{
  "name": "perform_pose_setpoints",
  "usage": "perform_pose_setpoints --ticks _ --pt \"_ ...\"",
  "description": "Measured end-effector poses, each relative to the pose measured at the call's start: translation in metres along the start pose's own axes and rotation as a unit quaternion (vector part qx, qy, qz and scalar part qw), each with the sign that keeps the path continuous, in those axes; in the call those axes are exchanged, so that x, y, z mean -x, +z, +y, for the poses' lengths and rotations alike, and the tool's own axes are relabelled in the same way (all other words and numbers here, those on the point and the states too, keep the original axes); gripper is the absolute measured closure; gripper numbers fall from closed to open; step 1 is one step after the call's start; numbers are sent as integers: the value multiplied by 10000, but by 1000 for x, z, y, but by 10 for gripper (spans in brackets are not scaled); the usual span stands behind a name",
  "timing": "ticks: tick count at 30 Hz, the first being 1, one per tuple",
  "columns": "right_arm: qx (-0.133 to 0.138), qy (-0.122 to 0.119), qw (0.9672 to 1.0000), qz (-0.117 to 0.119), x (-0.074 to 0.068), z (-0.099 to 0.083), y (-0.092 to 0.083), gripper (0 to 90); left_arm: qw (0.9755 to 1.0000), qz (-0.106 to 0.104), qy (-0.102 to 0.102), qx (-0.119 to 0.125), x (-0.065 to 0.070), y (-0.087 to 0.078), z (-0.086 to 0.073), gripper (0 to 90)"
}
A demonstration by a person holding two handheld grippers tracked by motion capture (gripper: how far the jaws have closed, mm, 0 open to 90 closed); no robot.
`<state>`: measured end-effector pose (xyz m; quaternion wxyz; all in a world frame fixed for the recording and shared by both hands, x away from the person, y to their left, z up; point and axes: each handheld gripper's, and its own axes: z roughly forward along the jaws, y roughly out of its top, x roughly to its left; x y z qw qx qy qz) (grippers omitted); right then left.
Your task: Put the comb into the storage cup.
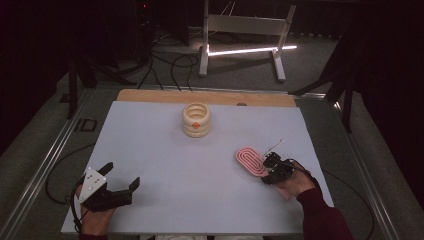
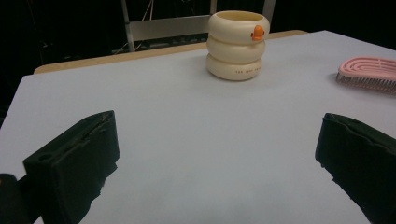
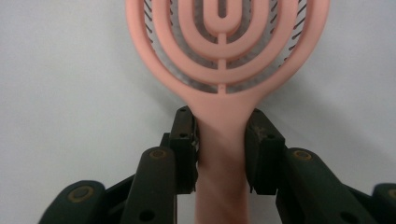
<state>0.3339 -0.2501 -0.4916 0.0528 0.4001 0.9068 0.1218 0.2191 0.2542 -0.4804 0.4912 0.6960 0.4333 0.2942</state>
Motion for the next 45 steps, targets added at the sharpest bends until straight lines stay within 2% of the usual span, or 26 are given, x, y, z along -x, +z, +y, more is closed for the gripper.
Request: perform_pose_setpoints --ticks 13,23,36,45 --pt "344 148 9993 -93 -2 -7 -2 698 10000 -3 10 -23 1 1 0 4" --pt "606 97 9981 -59 -5 -7 -10 699 10000 4 -12 -41 0 1 0 4" --pt "1049 79 9945 -6 -16 2 -22 699 10000 -67 -52 -8 1 2 1 4" --pt "1296 47 9915 56 -23 8 -26 699 9998 -111 -161 10 1 2 4 4"
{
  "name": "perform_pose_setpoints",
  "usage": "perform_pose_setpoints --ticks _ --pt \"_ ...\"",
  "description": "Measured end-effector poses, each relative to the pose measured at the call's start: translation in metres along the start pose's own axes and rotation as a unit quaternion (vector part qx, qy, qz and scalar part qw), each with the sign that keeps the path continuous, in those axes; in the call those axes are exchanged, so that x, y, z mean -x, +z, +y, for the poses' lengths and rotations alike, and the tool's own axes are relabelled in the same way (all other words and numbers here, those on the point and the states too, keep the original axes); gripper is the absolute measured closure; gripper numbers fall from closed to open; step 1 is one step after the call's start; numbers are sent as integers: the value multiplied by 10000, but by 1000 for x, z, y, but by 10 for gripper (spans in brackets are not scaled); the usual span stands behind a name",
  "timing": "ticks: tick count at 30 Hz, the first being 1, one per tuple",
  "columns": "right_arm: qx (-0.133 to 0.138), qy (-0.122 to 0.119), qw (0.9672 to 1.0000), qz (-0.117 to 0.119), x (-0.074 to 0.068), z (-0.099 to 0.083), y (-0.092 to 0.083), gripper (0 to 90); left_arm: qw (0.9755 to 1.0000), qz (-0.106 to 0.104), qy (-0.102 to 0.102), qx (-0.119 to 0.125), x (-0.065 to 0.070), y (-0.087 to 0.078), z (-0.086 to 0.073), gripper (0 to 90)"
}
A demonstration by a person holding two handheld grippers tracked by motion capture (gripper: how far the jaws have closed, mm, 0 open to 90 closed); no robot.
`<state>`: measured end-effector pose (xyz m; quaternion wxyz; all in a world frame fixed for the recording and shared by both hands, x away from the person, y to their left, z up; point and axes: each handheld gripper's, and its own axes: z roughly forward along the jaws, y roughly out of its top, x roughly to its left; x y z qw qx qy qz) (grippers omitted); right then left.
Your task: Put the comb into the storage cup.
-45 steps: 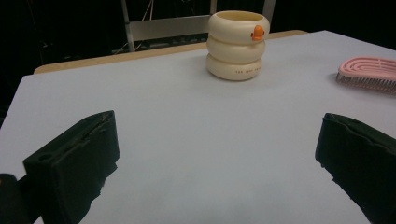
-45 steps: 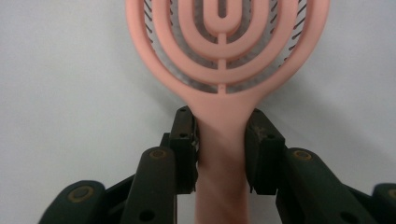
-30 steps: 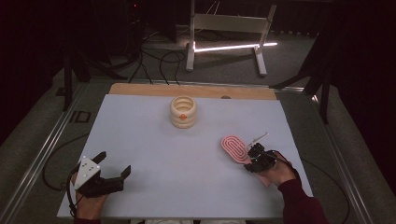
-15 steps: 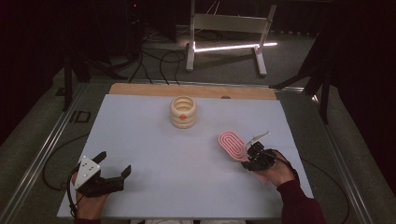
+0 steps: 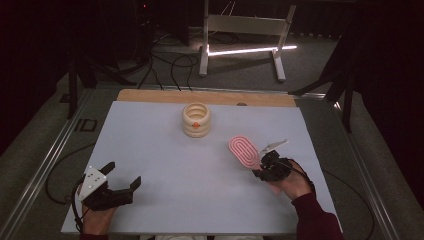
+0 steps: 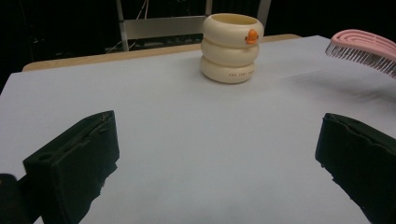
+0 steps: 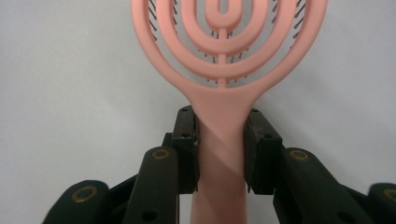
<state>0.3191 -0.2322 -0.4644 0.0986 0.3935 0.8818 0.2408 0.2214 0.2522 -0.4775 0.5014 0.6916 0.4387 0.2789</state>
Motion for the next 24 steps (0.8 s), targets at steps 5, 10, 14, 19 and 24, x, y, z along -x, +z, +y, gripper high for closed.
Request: perform_pose_setpoints --ticks 5,10,14,19,24 --pt "143 -9 9999 20 -4 4 -2 699 10000 9 -31 -28 0 1 1 4" --pt "351 10 9994 1 -10 11 -3 699 10000 -13 -71 -42 1 2 2 4" --pt "521 -36 9986 -45 -17 16 -2 699 9999 -32 -64 -140 2 4 3 2" --pt "715 -51 9974 -70 -24 21 -2 699 9998 -5 -20 -178 4 5 4 2" --pt "977 -77 9951 -92 -31 28 -2 699 9997 34 -28 -229 5 6 5 2"
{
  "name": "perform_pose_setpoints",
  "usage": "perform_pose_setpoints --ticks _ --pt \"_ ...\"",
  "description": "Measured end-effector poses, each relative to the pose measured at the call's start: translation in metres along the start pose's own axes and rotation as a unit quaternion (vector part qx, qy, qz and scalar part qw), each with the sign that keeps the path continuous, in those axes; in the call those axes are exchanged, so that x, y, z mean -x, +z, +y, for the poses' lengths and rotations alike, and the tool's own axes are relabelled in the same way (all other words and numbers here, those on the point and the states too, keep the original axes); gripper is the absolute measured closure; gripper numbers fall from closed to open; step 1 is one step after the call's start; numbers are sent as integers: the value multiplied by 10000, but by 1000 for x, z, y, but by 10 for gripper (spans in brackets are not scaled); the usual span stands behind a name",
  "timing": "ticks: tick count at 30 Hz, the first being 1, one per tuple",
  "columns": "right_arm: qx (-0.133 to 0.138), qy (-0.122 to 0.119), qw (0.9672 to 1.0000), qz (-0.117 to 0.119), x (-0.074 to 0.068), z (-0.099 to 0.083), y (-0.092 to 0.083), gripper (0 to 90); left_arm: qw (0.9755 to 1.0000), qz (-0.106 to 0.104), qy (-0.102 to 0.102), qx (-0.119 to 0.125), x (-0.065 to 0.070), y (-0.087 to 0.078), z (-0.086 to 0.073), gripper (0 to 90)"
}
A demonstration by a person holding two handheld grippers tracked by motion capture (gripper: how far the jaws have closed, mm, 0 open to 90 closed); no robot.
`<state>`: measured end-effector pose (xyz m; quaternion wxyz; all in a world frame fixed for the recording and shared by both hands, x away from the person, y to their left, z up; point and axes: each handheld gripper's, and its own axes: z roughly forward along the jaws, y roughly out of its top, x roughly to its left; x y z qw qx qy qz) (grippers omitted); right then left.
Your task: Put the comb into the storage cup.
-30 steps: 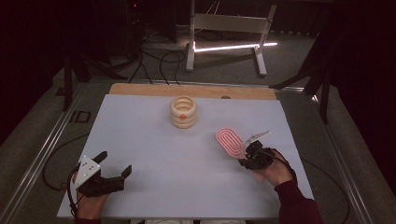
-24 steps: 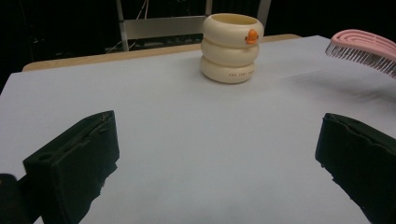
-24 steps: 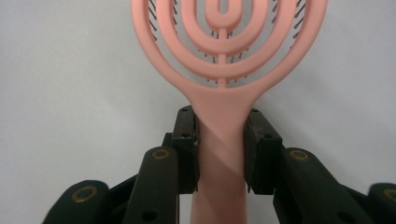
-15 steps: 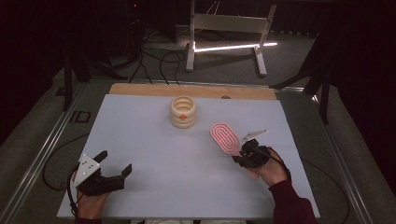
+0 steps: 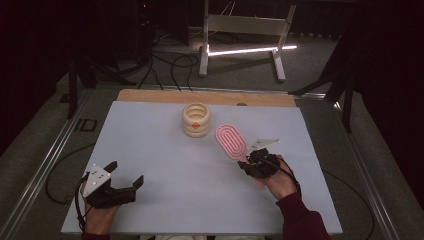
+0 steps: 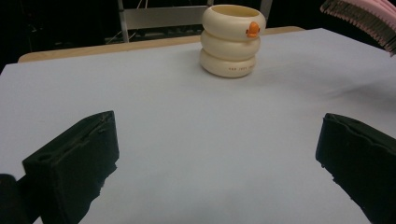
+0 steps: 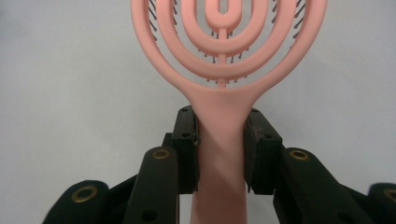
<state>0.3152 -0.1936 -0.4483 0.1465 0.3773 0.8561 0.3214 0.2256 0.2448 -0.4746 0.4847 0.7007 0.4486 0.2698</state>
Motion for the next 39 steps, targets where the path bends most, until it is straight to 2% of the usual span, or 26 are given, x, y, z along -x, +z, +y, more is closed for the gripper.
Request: perform_pose_setpoints --ticks 12,18,30,39 --pt "444 -36 9990 -14 -9 8 1 699 10000 -4 16 -95 4 4 1 2" --pt "511 -139 9986 70 -15 12 5 699 9999 -20 31 -146 7 7 1 2" --pt "698 -119 9974 101 -23 20 8 699 9997 -81 -6 -212 10 13 7 2" --pt "795 -228 9964 157 -32 27 12 699 9996 -230 -1 -187 13 15 15 2"
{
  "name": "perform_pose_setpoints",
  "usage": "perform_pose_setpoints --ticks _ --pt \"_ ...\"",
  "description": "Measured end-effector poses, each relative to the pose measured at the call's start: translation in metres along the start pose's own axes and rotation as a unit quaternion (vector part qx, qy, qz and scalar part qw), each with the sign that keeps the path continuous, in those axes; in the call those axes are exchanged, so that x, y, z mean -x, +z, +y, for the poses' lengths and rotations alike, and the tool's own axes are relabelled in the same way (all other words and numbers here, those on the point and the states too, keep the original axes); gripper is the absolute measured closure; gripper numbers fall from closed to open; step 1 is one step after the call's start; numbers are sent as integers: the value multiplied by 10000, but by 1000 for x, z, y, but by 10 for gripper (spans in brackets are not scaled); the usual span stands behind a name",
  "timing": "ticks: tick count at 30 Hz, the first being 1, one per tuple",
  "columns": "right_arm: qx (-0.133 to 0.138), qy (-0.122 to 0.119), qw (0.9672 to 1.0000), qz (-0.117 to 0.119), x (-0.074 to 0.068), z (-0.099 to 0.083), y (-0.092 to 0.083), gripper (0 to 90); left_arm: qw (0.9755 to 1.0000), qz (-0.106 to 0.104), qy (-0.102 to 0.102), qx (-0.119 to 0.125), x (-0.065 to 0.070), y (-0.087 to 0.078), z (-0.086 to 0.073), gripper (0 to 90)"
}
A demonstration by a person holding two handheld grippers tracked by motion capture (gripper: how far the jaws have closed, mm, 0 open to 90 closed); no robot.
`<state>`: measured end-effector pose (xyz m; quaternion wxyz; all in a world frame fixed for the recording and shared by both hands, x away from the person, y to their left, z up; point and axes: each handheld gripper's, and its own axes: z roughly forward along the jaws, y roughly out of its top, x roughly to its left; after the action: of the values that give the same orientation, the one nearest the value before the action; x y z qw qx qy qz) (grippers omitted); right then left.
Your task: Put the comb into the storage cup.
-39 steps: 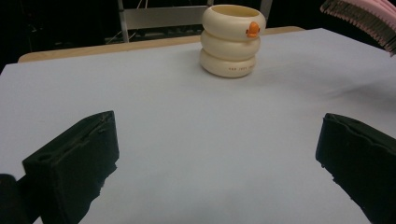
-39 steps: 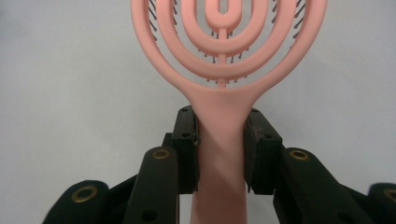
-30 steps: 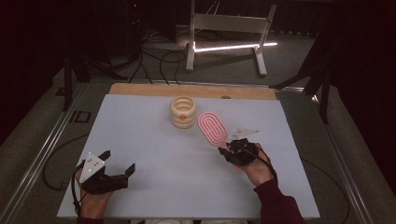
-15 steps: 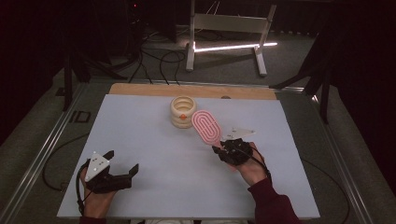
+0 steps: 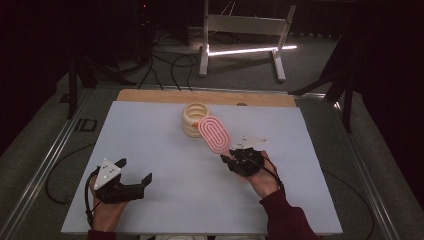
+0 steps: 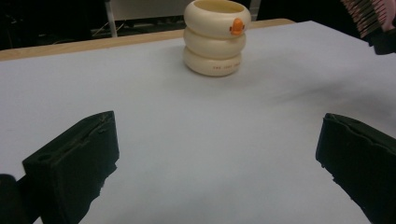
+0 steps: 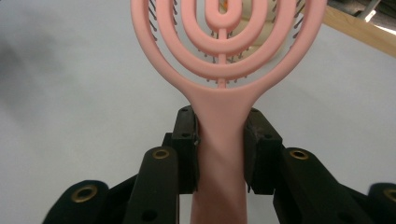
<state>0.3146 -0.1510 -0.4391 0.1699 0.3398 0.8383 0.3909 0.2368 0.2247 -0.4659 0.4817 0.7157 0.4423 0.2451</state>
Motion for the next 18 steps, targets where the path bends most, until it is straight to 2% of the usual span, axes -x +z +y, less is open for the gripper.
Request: perform_pose_setpoints --ticks 7,18 --pt "129 3 9999 14 -5 4 3 699 9999 -72 -72 32 2 3 7 2" --pt "289 44 9996 40 -14 9 10 699 9998 -193 -1 40 13 15 22 2"
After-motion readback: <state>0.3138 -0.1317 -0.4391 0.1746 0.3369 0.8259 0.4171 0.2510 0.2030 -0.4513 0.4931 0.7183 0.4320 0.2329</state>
